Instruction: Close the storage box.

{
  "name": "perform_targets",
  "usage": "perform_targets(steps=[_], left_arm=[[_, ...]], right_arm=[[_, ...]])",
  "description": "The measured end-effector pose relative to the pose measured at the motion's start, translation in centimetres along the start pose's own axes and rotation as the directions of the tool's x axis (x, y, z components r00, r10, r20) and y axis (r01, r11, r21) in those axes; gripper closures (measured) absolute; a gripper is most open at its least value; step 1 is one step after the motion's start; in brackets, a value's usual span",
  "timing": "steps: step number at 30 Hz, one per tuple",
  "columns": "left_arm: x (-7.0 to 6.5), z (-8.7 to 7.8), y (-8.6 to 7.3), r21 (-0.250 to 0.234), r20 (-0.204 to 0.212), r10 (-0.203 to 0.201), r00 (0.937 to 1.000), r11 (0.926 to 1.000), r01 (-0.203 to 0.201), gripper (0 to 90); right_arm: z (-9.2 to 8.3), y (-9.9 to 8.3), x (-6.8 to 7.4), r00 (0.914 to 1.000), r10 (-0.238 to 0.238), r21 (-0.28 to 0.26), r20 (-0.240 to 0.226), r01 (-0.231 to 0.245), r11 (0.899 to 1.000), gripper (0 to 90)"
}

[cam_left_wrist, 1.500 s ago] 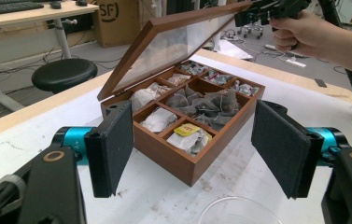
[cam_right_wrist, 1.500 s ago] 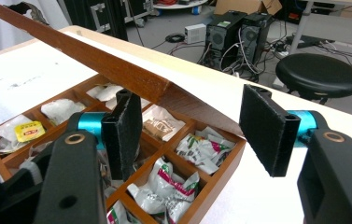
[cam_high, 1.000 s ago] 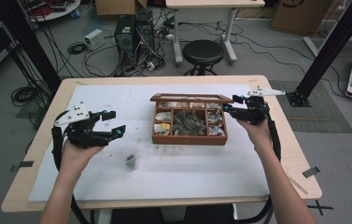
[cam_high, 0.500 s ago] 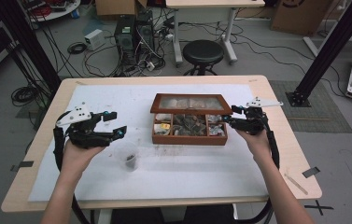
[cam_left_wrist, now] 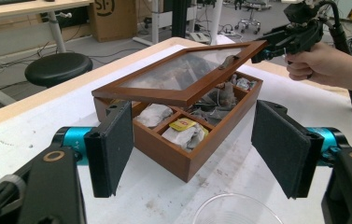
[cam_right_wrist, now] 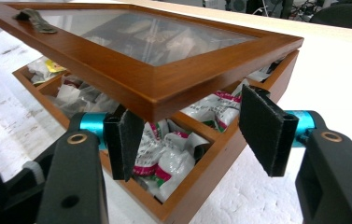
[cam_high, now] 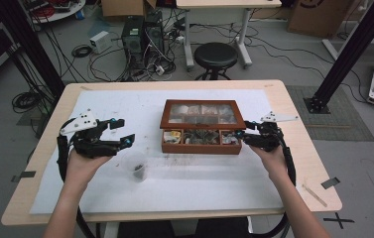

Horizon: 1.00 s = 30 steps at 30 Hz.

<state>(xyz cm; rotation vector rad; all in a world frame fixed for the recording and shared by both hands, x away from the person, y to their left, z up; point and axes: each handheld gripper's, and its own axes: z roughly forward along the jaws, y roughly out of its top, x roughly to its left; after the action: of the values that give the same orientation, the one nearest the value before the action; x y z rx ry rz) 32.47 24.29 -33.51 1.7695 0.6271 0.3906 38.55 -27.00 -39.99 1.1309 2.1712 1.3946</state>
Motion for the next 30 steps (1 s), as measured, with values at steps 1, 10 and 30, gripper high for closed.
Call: perform_targets(steps=[1, 10, 30], left_arm=[[0.0, 0.0, 0.0, -0.002, -0.001, -0.003, 1.0000, 1.0000, 0.003, 29.9], [0.1, -0.1, -0.1, 0.000, -0.004, -0.004, 1.0000, 1.0000, 0.004, 29.9], [0.0, 0.1, -0.1, 0.010, 0.001, -0.007, 1.0000, 0.9999, 0.007, 29.9]], right_arm=[[0.0, -0.1, 0.1, 1.0000, -0.003, 0.003, 0.000, 0.003, 1.000, 42.7], [0.1, -1.0, 0.4, 1.0000, -0.002, 0.034, -0.001, 0.002, 0.999, 42.7], [0.0, -2.9, 1.0, 0.9995, -0.031, 0.106, 0.009, 0.030, 0.994, 42.6]])
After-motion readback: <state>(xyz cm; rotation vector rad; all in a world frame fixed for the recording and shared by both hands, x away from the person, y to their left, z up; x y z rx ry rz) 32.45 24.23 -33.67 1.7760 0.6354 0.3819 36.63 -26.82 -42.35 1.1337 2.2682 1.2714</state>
